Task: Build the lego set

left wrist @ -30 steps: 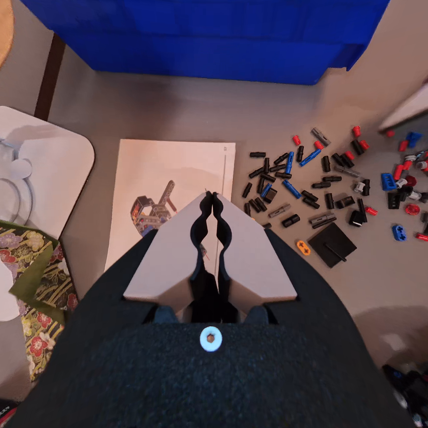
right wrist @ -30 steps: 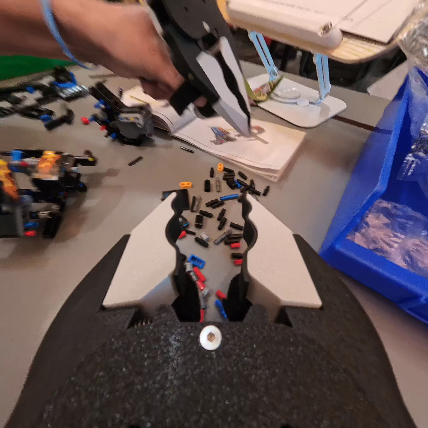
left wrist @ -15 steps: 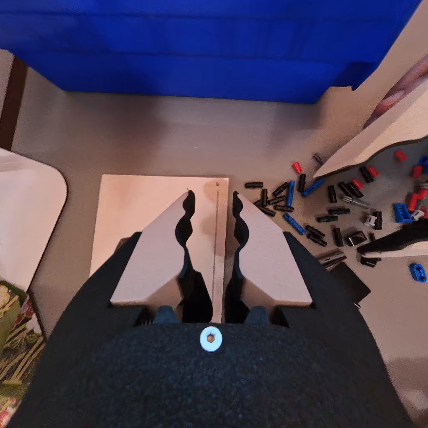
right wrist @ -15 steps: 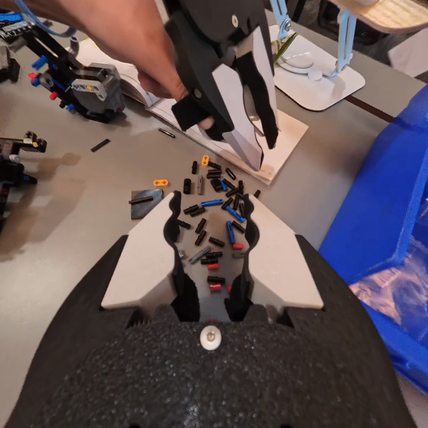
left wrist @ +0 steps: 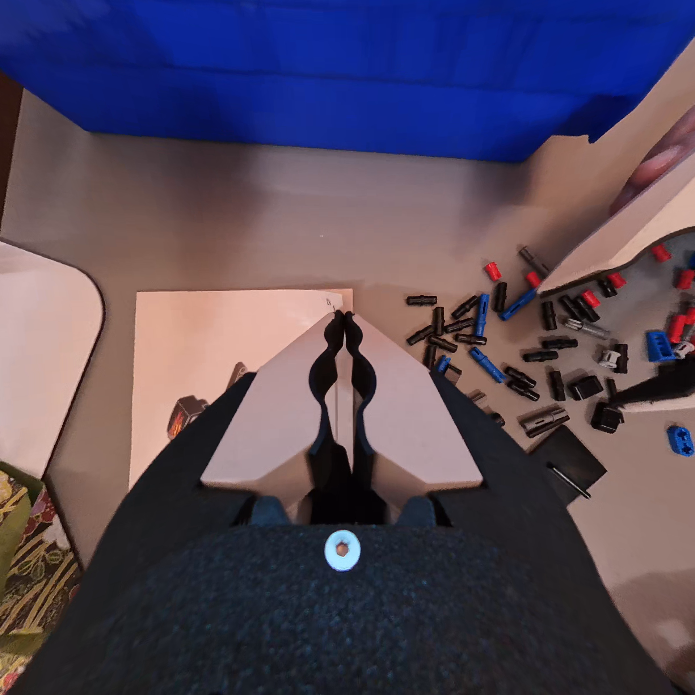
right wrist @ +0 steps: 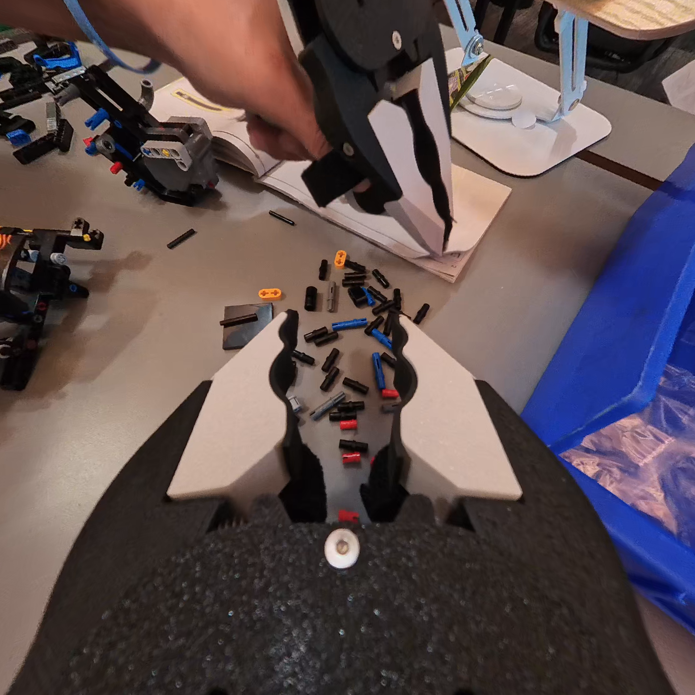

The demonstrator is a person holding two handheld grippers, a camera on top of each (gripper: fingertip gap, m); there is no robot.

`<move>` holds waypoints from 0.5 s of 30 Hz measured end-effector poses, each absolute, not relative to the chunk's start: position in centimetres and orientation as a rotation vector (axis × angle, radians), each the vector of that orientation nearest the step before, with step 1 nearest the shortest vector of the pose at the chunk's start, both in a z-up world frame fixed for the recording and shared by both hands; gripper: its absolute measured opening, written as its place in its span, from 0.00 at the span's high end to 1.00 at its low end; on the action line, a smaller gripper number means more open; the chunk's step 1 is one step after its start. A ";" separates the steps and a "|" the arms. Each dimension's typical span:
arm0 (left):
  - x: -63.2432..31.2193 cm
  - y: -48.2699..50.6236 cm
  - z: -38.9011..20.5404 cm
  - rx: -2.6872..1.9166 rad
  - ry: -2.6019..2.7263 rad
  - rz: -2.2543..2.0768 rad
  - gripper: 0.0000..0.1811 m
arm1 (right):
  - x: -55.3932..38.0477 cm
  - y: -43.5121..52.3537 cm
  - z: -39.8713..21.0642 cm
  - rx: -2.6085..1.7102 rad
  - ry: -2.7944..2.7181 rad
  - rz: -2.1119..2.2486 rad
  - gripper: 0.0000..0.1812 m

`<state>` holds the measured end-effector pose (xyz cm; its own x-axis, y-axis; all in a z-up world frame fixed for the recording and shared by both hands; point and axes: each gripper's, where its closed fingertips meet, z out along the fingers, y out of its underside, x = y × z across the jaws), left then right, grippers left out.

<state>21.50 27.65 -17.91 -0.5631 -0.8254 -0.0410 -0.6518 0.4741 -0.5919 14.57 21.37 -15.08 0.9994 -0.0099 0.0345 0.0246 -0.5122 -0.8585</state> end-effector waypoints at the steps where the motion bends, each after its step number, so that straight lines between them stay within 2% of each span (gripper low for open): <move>1: 21.5 27.8 -17.7 -1.260 2.405 -0.760 1.00 | 14.6 21.4 -15.0 -2.107 -0.012 -0.049 0.73; 11: 19.8 31.8 -15.1 -1.314 2.285 -0.755 1.00 | 14.4 23.0 -16.5 -2.191 -0.002 -0.060 0.73; 15: 18.7 32.7 -15.3 -1.337 2.275 -0.759 1.00 | 14.8 25.0 -16.9 -2.299 0.035 -0.101 0.65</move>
<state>18.66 32.66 -15.30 -0.4670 -0.8822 -0.0609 -0.6691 0.3976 -0.6279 14.81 24.99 -16.94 0.9964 -0.0580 0.0618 0.0074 -0.6666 -0.7453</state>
